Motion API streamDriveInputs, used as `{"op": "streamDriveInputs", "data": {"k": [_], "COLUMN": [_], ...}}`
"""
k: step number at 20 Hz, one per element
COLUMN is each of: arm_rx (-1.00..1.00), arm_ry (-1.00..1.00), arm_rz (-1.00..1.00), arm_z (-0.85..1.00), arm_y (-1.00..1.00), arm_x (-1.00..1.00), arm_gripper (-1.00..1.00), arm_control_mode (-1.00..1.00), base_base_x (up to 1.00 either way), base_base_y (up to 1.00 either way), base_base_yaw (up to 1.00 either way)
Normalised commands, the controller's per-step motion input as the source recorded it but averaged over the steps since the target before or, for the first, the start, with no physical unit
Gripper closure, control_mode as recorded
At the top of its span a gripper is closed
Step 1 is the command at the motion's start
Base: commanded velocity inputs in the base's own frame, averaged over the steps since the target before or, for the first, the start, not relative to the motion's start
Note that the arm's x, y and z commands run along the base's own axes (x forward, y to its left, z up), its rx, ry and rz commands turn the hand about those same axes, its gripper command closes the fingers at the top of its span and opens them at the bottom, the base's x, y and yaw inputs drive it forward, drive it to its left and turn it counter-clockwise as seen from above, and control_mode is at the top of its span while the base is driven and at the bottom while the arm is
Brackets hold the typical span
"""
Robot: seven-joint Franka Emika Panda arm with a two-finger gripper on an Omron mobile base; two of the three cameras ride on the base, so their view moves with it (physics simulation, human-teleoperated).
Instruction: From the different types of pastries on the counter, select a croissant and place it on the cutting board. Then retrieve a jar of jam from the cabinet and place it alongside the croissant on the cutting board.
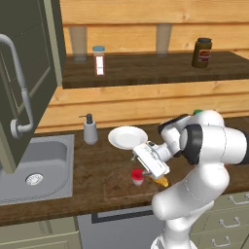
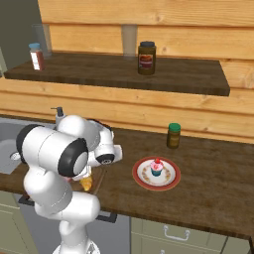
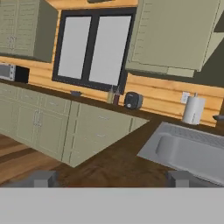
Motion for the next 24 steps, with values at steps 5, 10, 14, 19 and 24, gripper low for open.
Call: {"op": "streamDriveInputs", "data": {"k": [5,10,14,19,24], "arm_rx": [0.01,-0.03,0.0,0.0,0.0], "arm_ry": [-0.04,0.07,0.17,0.17,0.21], "arm_rz": [0.0,-0.14,-0.5,-0.53,-0.64], "arm_z": [0.54,0.83,0.64,0.59,0.6], "arm_y": [-0.05,-0.72,-1.0,-1.0,-0.84], "arm_x": [0.2,0.2,0.01,0.05,0.02], "arm_gripper": [-1.0,-1.0,-1.0,-1.0,-1.0], "arm_control_mode": [-1.0,-1.0,-1.0,-1.0,-1.0], "base_base_x": [0.0,0.0,0.0,0.0,0.0], "base_base_y": [0.0,0.0,0.0,0.0,0.0], "base_base_yaw": [0.0,0.0,0.0,0.0,0.0]}}
